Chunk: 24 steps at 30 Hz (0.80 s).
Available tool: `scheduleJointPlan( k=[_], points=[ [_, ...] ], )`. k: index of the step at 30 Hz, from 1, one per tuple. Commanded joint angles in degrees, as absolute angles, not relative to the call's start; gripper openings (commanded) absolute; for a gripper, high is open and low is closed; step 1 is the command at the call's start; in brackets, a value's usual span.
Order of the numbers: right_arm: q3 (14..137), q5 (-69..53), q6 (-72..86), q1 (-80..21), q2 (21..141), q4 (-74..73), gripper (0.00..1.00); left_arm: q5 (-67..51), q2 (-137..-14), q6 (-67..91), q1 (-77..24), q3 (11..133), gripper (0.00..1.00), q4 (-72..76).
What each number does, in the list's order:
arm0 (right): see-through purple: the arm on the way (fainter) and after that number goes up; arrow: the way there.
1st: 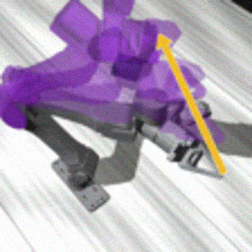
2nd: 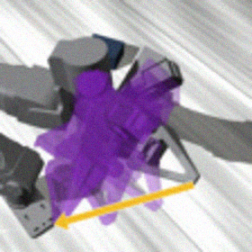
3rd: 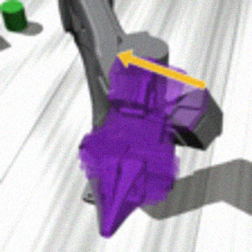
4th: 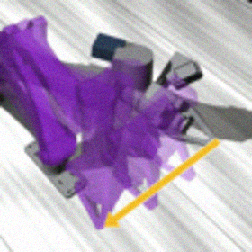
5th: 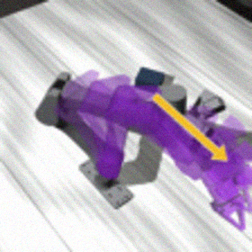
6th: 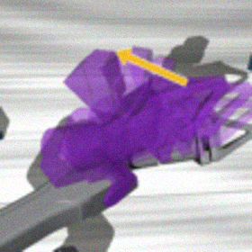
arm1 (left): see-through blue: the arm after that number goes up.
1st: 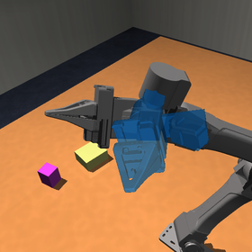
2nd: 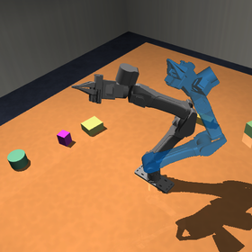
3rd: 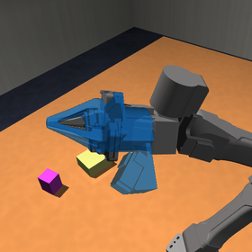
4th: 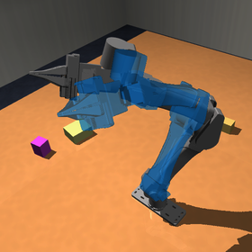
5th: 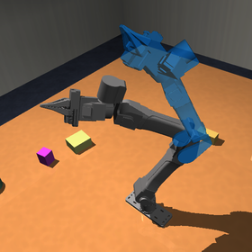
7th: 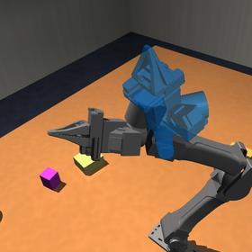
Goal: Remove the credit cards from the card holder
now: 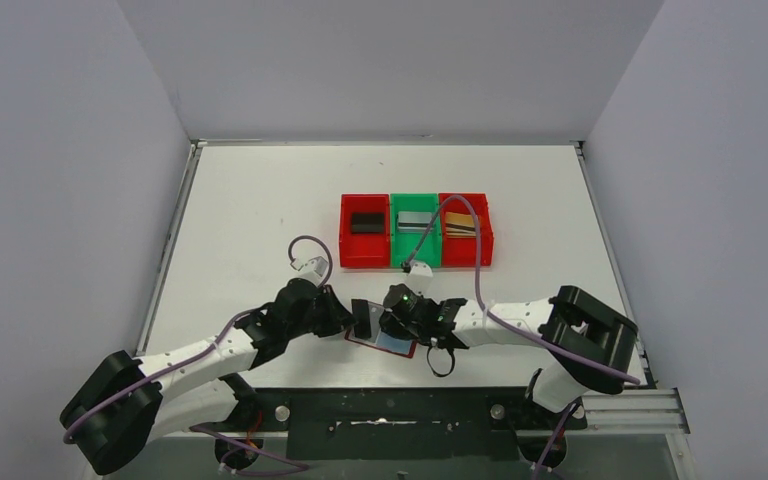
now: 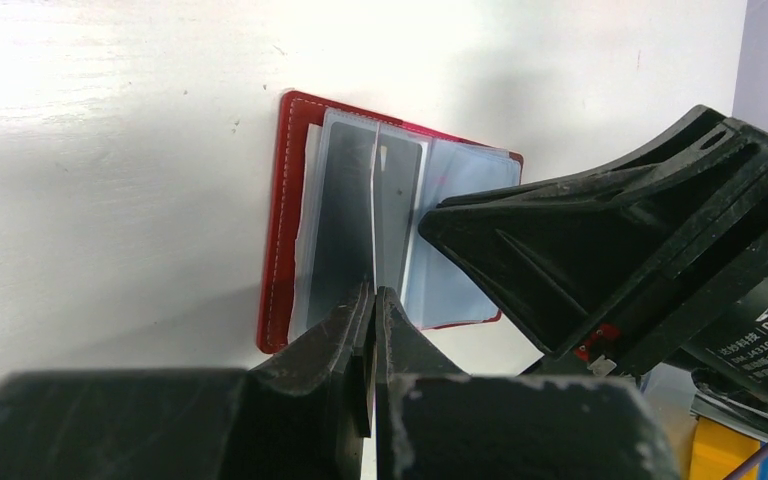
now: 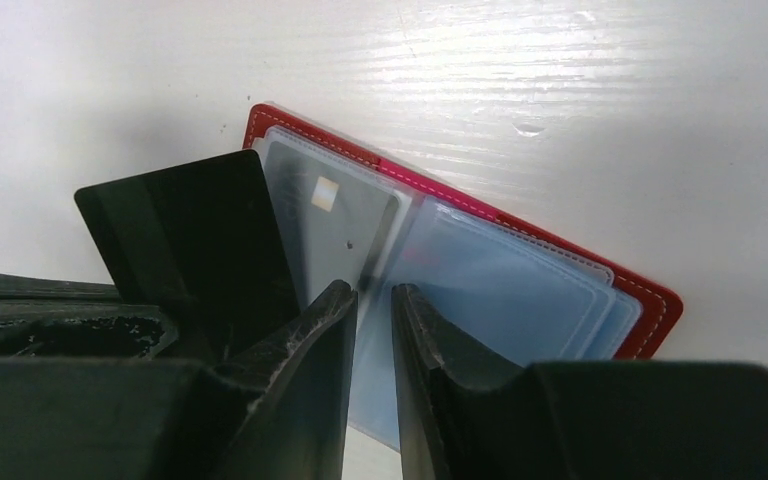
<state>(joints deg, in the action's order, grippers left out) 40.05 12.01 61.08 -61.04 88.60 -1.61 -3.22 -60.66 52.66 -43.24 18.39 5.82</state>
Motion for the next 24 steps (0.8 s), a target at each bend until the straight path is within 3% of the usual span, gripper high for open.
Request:
scheduleJointPlan(
  k=[1,11,17,24],
  points=[
    [40.45,15.84,62.93,-61.88,86.93,-5.43,0.22,-3.67,-59.57,52.17,-42.72,18.81,0.0,8.65],
    [38.9,18.54,61.41,-62.75,81.51,-2.6,0.24,-4.9,-58.08,51.78,-42.5,19.16,0.0,8.85],
    [33.84,21.23,61.12,-62.32,74.45,0.49,0.31,-4.96,-55.5,51.01,-42.21,19.38,0.0,7.69],
    [20.93,18.8,60.92,-61.89,63.65,17.29,0.67,-4.4,-51.8,51.0,-41.35,19.42,0.0,6.8]
  ],
)
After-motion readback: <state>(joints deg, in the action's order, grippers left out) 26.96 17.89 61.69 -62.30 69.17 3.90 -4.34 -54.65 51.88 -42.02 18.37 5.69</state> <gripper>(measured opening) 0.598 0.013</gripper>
